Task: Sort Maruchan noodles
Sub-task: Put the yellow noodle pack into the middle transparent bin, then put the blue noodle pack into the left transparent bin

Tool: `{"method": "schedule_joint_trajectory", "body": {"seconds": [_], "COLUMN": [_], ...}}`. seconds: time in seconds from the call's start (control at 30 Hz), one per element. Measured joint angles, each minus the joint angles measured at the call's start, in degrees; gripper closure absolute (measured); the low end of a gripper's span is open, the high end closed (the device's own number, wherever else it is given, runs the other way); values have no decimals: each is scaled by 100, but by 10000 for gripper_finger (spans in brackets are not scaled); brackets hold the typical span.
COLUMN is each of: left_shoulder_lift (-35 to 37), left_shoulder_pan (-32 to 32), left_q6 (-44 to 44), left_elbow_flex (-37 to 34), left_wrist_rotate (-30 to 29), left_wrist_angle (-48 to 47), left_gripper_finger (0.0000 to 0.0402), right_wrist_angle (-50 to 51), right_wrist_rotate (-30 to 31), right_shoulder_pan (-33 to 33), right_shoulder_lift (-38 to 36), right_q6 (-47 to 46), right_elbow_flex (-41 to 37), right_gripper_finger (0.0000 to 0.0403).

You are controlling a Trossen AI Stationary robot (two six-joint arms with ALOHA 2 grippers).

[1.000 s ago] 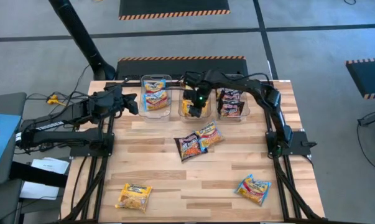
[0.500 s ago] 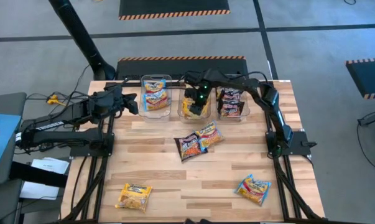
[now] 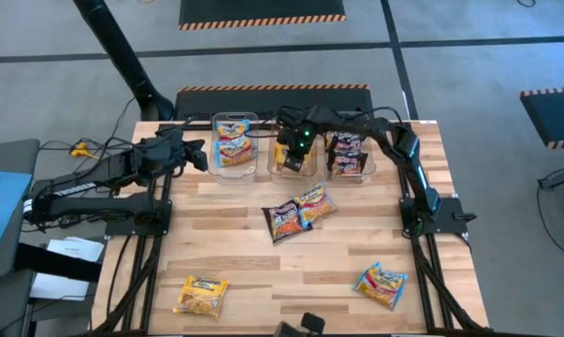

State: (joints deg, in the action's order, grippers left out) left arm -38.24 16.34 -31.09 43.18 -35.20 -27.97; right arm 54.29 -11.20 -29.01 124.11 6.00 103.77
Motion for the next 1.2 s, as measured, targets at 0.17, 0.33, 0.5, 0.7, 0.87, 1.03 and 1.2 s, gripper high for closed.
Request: {"method": "schedule_joint_trajectory", "body": {"seconds": [0.17, 0.33, 0.5, 0.7, 0.87, 1.03, 1.2], "left_shoulder_lift": [0, -1, -1, 0, 0, 0, 2], "left_shoulder_pan": [0, 0, 0, 0, 0, 44, 83], "left_q6": [2, 246, 441, 539, 540, 542, 794], "left_elbow_flex": [0, 0, 0, 0, 0, 0, 0], "left_wrist_rotate": [0, 0, 46, 242, 407, 490, 492], "left_wrist_angle": [0, 0, 0, -1, 0, 13, 259], "left_gripper_finger": [402, 402, 402, 399, 372, 328, 300], "right_wrist_angle": [6, 104, 542, 1192, 1807, 2360, 2658], "right_wrist_rotate": [0, -223, -353, -417, -529, -538, -535], "right_shoulder_pan": [-58, -72, -79, -62, -12, 174, 460], "right_shoulder_lift": [0, -1, 0, -2, -2, -4, -70], "right_q6": [-13, 3, 2, 2, -11, -174, -362], "right_elbow_flex": [0, 62, 414, 1034, 1672, 2393, 2984], "right_gripper_finger": [281, 281, 281, 281, 281, 281, 281]}}
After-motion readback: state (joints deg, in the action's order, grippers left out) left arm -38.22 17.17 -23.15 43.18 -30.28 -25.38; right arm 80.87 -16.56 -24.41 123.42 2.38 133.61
